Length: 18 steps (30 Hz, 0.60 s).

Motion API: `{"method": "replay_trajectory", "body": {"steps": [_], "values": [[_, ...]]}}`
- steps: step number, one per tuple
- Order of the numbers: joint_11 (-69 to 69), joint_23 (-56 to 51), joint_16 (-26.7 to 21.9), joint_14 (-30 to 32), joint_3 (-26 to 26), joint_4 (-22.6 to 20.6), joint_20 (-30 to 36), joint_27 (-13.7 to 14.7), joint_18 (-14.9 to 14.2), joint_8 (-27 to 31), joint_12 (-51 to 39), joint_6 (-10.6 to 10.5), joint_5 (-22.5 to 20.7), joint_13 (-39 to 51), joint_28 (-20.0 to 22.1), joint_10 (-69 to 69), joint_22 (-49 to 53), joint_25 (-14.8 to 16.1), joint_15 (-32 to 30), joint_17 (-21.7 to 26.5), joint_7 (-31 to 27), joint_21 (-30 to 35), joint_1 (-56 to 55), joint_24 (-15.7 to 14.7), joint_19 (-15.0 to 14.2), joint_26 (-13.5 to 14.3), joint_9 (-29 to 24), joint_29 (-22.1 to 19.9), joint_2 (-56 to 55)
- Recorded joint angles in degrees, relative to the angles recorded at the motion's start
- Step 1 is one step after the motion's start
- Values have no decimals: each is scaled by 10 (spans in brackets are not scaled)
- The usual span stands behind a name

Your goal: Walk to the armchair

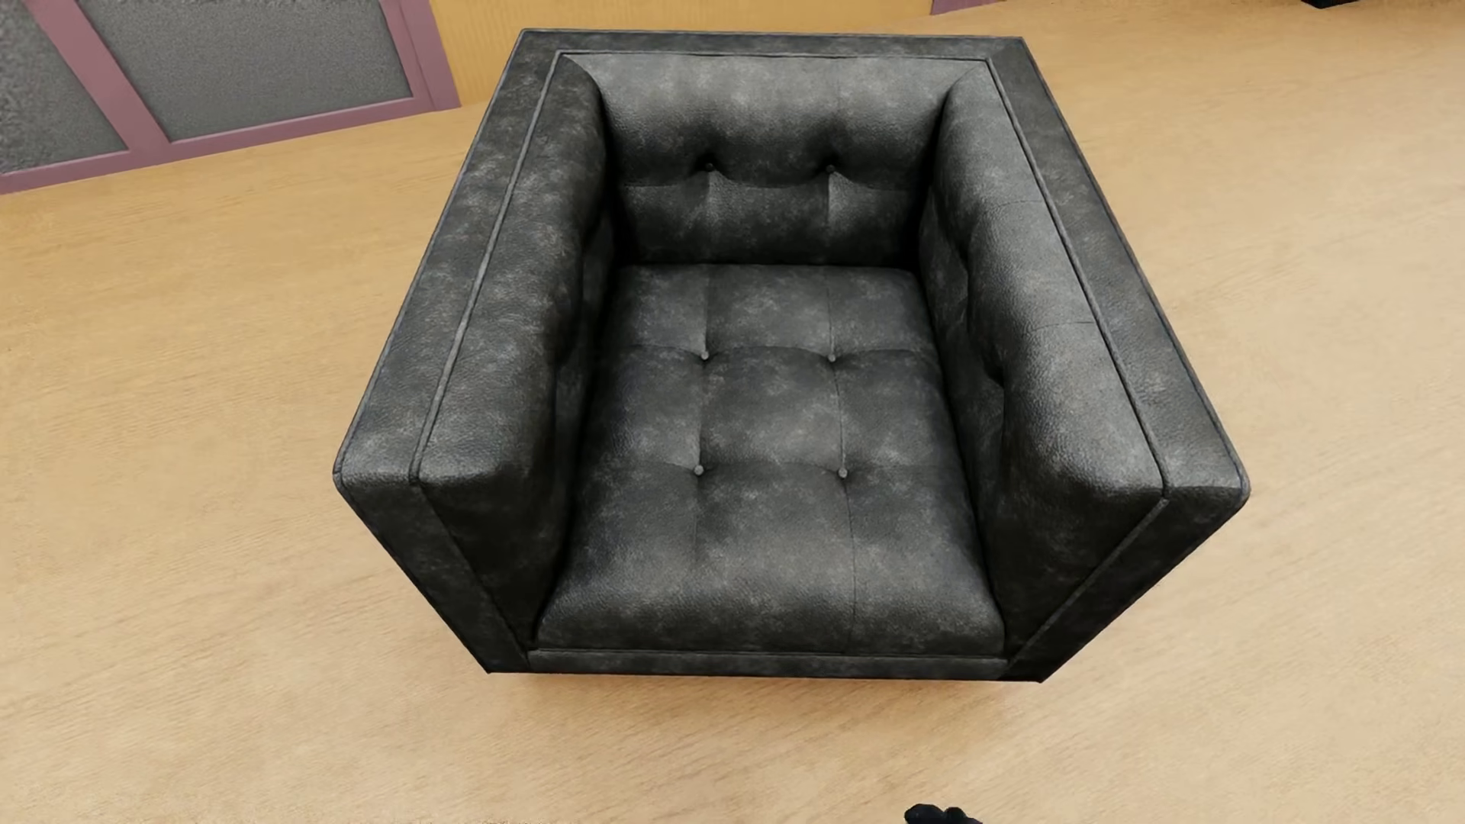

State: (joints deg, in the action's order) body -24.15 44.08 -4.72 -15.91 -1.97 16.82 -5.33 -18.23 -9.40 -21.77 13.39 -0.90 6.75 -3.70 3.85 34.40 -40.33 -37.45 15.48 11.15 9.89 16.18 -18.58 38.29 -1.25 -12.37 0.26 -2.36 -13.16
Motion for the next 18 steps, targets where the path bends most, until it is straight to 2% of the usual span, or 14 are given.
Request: {"method": "replay_trajectory", "body": {"steps": [1, 2, 5, 7, 10, 14, 18], "values": [[-2, -3, 0, -20, 0, -41, -1, 1, -23, -5, -2, 1, 0, 2, -6, 5, 0, 5, 3, 7, -37, 2, -5, 2, 4, 1, 1, -2, 1], [-1, -6, -2, -33, 2, -60, -1, 0, -16, -12, -5, 2, 1, 3, -17, 3, -1, 11, 6, 11, -36, 1, -4, 3, 8, 3, 3, -5, 5], [16, -7, -6, -29, 8, -53, 2, -5, 71, -31, -11, 0, -1, -2, -28, -69, -4, 30, 5, 17, 64, -7, 39, 6, 15, 3, 10, -18, 19], [25, -2, 0, -17, 7, -63, 3, -13, 69, -36, -22, 0, 0, -10, -21, -114, -8, 35, 4, 16, 64, -4, 62, 5, 16, -6, 13, -16, 29], [33, 16, -1, -4, 8, -74, 10, -18, 51, -48, -27, 2, 7, -17, -22, -141, -4, 35, 2, 9, 56, 15, 72, 3, 16, -1, 14, 3, 37], [34, 40, -3, 0, 8, -82, 4, -14, 53, -62, -19, -1, 13, -16, -17, -138, 8, 27, 1, 2, 42, 46, 65, -3, 17, 6, 14, 24, 37], [25, 42, -5, -2, 4, -77, 5, -12, 55, -56, -3, -6, 12, -7, -16, -131, 7, 24, 3, -2, 46, 58, 59, -4, 20, 0, 11, 23, 27]]}}
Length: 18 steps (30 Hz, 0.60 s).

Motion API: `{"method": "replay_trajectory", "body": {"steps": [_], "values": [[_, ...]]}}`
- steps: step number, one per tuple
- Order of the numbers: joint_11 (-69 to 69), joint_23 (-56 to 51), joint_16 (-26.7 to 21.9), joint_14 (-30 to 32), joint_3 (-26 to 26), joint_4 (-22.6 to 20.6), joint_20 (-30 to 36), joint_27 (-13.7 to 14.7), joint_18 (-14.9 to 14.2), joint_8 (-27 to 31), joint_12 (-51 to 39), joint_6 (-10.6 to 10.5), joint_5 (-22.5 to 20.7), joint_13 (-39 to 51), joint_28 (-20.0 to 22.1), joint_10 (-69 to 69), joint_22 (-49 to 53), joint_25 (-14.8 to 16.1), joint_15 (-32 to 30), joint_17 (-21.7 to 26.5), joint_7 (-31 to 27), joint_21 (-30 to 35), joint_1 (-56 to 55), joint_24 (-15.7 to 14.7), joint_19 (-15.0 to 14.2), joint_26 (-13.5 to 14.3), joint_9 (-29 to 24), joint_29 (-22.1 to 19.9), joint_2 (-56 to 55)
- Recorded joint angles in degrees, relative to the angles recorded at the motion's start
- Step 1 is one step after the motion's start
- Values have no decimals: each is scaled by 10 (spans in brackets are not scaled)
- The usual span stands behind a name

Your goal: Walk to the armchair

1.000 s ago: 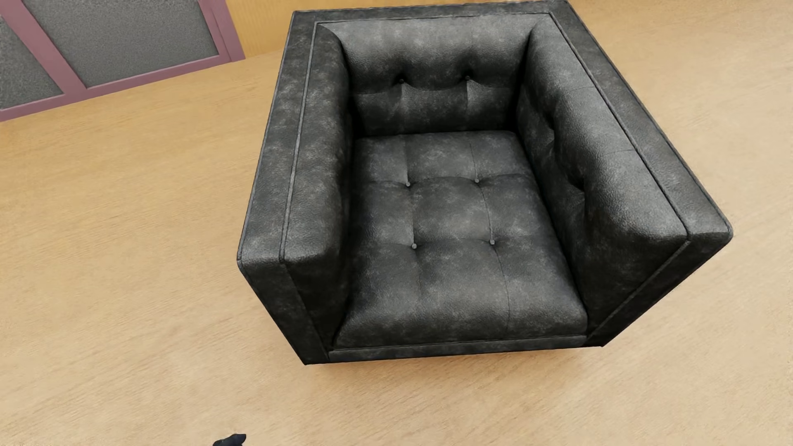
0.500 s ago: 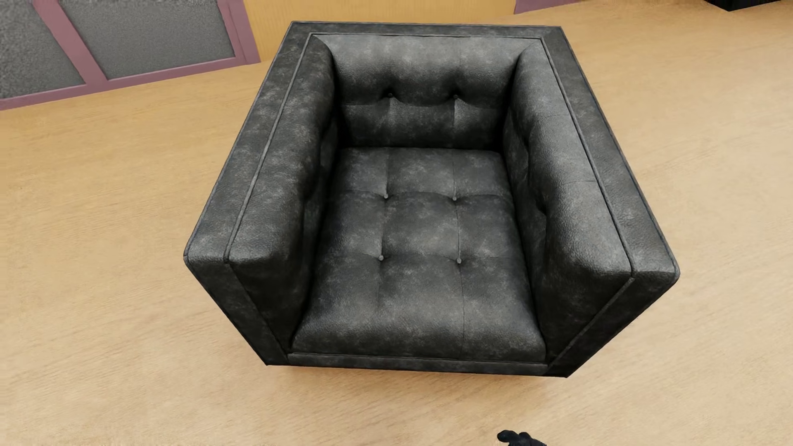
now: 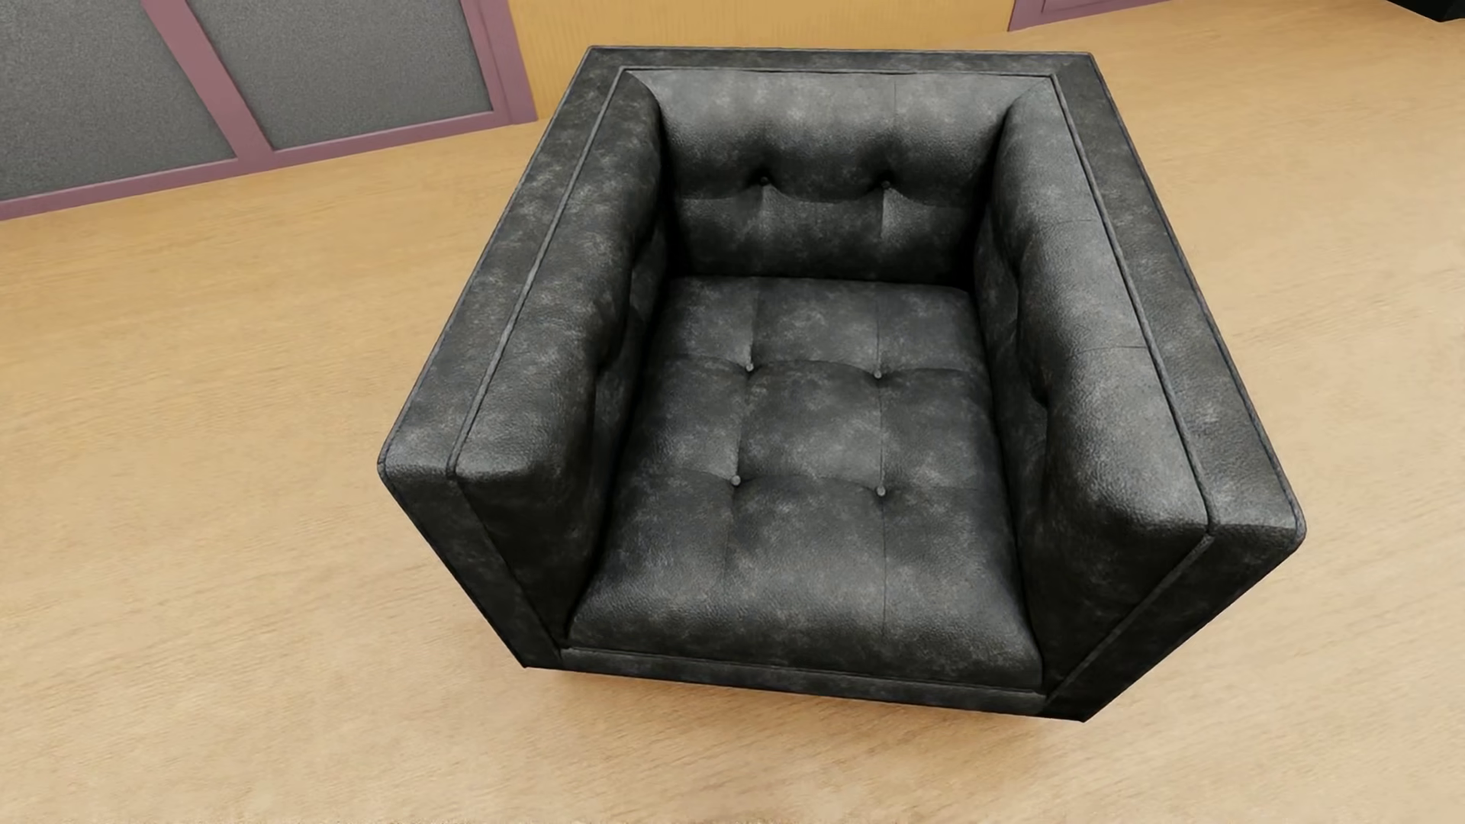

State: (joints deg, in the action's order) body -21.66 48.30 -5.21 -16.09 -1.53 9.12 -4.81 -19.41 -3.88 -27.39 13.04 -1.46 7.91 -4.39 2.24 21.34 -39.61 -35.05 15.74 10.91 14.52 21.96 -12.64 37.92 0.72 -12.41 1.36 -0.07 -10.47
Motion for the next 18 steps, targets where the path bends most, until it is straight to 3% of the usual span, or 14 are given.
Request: {"method": "replay_trajectory", "body": {"steps": [7, 18], "values": [[-5, -17, -9, -1, -3, 9, 8, 11, 3, 8, 21, -5, -8, 14, -14, 2, -24, -1, -1, 8, 5, 3, -9, 1, 6, -7, -3, -19, -13], [-50, -7, -8, -18, -6, 32, 15, 5, 5, 20, 11, -7, -16, 25, -3, 71, -6, 5, 22, 10, 0, 25, -53, -3, 21, -3, -11, -13, -46]]}}
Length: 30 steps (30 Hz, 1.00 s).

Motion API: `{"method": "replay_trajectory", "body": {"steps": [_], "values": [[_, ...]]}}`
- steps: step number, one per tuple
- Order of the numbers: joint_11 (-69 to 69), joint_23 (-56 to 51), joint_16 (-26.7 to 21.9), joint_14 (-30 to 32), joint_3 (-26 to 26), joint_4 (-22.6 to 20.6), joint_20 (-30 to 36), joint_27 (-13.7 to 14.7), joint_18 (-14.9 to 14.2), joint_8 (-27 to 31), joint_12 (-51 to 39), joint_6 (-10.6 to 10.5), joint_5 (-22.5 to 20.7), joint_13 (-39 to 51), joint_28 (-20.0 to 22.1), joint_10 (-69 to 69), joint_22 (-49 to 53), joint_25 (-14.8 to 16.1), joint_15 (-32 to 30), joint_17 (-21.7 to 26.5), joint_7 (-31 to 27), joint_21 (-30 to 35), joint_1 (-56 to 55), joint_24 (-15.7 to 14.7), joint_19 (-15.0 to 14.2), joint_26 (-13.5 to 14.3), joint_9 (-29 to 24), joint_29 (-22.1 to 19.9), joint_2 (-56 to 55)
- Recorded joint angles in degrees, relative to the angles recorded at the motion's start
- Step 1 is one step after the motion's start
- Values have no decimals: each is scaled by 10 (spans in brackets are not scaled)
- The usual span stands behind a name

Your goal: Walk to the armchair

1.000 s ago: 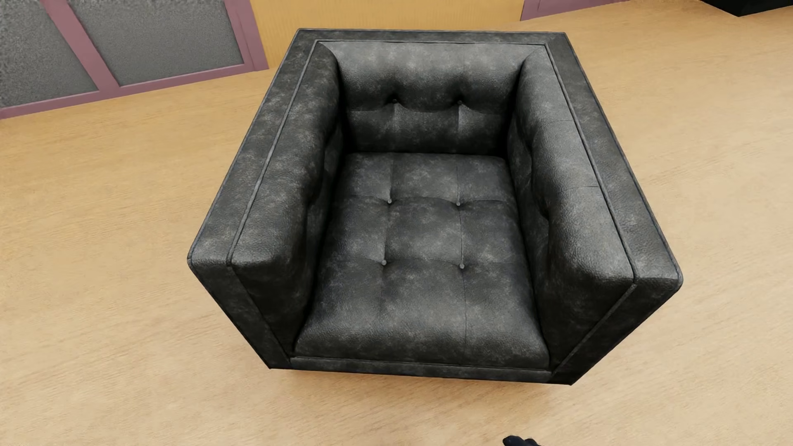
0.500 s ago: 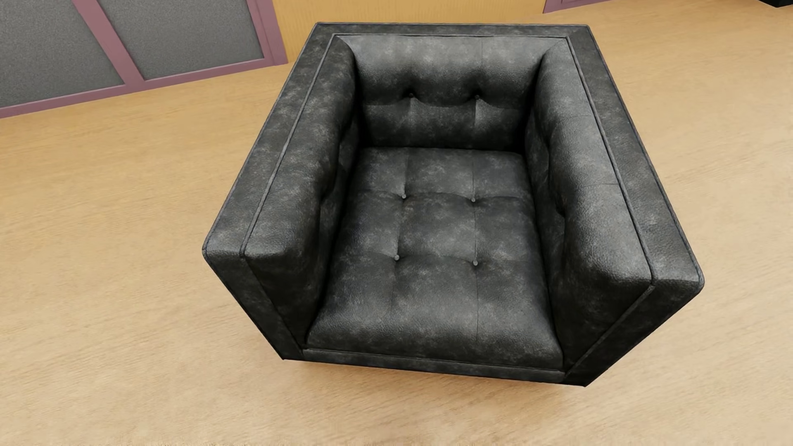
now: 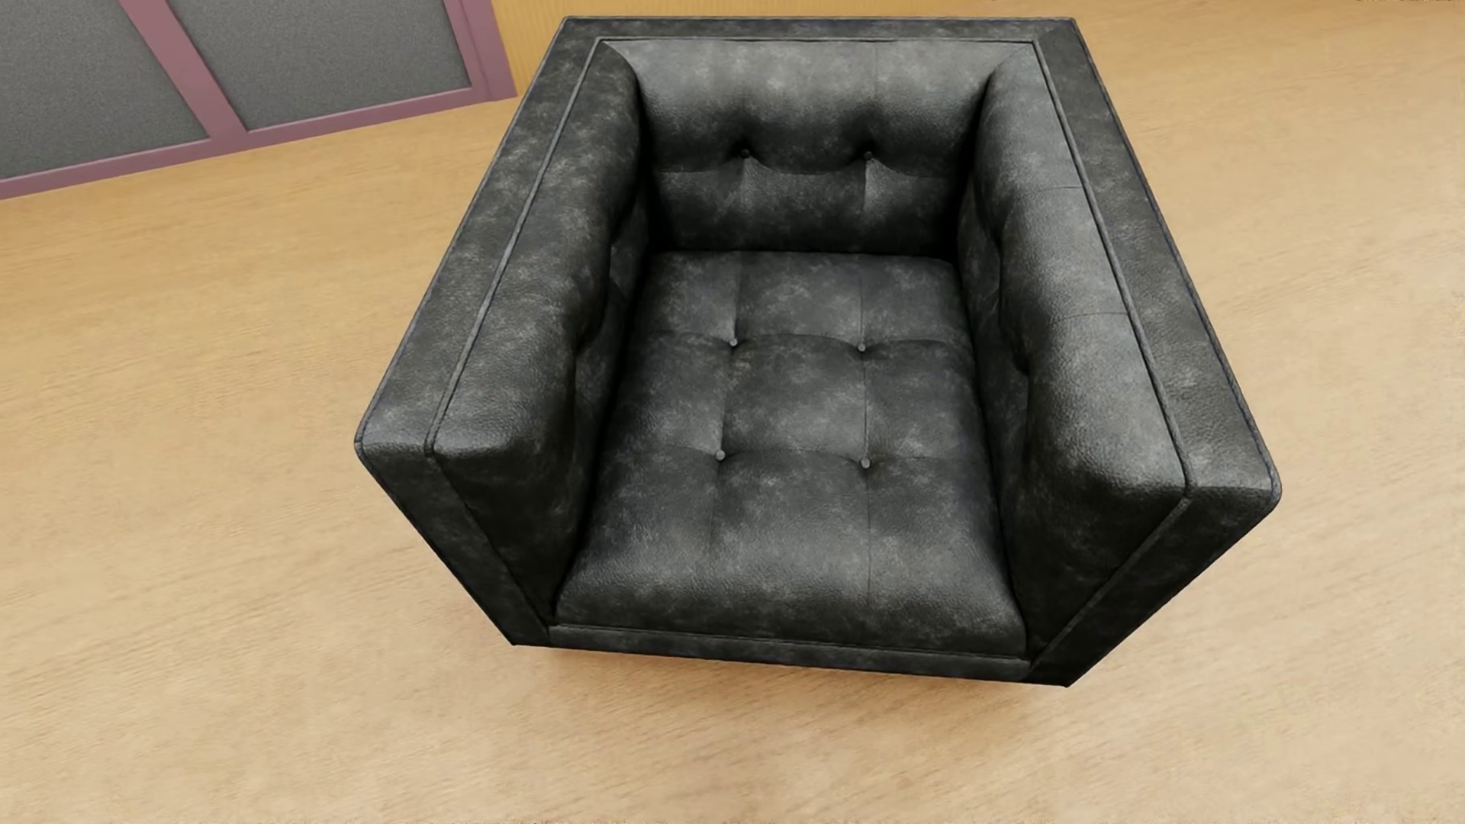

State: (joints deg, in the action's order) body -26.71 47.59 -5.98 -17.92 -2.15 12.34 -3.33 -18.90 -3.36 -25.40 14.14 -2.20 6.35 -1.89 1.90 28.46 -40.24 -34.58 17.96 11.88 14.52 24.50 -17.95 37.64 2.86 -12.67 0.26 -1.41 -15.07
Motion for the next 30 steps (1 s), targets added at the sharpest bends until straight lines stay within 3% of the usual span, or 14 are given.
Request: {"method": "replay_trajectory", "body": {"steps": [4, 8, 13, 23, 28, 30], "values": [[-19, 4, 0, 5, -2, 18, -7, -3, -16, 10, 3, -5, -8, 1, 5, 78, 9, 2, 10, -7, -19, 8, -32, -7, -1, 0, -5, 2, -6], [-10, 8, 5, -5, -2, 16, -3, -4, -10, 18, 7, -7, -8, -3, -1, 49, 4, 8, 4, -8, 1, 11, -8, -4, -9, -1, -3, 1, 2], [13, 8, 10, -4, 0, -14, 3, -10, 2, 9, -2, -2, 9, -20, -1, -30, -4, 15, -7, -4, 13, 8, 38, -1, -21, -1, 0, 3, 22], [38, -1, 16, 2, -4, -60, -8, -6, 16, -14, -2, 10, 46, -9, 3, -65, -1, 13, -22, 0, -2, 21, 51, -5, -44, -5, 3, 3, 43], [25, -3, 18, -14, -7, -60, -13, -5, 18, -18, 8, 10, 57, 9, 3, -2, 5, 9, -17, 0, -11, 31, 20, -6, -53, -1, -1, 4, 40], [13, -2, 20, -1, -10, -58, -19, -5, 1, -21, 10, 10, 65, 14, 7, 69, 16, 8, -11, 1, -28, 36, -21, -7, -58, 6, -5, 2, 36]]}}
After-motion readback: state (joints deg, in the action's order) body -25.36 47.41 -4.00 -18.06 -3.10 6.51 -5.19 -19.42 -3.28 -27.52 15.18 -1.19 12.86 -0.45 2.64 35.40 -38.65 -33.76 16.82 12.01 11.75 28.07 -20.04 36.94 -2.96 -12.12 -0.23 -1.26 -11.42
